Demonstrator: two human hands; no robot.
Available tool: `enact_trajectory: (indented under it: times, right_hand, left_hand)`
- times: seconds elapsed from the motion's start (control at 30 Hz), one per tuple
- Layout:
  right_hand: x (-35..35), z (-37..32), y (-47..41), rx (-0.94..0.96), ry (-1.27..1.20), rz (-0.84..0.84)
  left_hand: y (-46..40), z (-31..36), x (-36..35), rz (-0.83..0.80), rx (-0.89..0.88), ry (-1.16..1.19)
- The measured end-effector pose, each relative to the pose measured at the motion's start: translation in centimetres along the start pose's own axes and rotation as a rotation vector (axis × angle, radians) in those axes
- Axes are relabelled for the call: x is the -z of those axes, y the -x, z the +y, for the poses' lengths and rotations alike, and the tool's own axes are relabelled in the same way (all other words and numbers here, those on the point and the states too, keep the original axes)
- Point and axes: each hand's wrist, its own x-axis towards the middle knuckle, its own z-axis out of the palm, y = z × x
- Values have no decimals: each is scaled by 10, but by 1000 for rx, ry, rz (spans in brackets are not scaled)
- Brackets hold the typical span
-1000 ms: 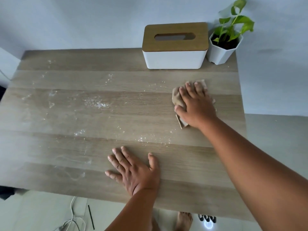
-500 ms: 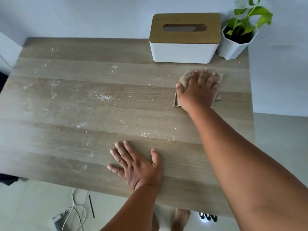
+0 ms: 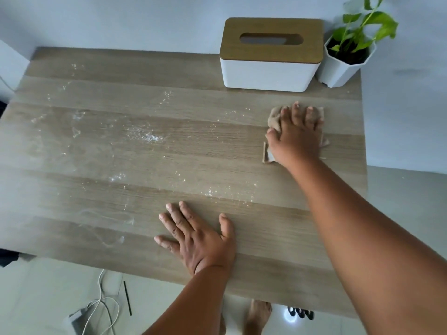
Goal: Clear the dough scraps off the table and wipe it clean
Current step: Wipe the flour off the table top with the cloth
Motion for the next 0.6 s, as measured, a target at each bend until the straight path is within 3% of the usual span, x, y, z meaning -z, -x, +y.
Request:
enact_trajectory:
  times: [0.07, 0.23, 0.4, 0.53, 0.6]
  right_hand:
    - [2, -34, -14, 14, -6, -10]
    - [0, -87, -14, 307, 25, -94]
    - [-3, -29, 29, 549, 3, -103]
    - [-1, 46, 49, 404, -12, -66]
    - [-3, 42, 46, 272, -49, -64]
  left_hand:
    - [0, 0, 0, 2, -2, 7]
    - [-1, 0, -1, 4, 2, -2]
    - [0, 1, 0, -11, -1, 4]
    - [-1, -1, 0, -8, -11, 10]
    - [-1, 0, 0, -10, -5, 5]
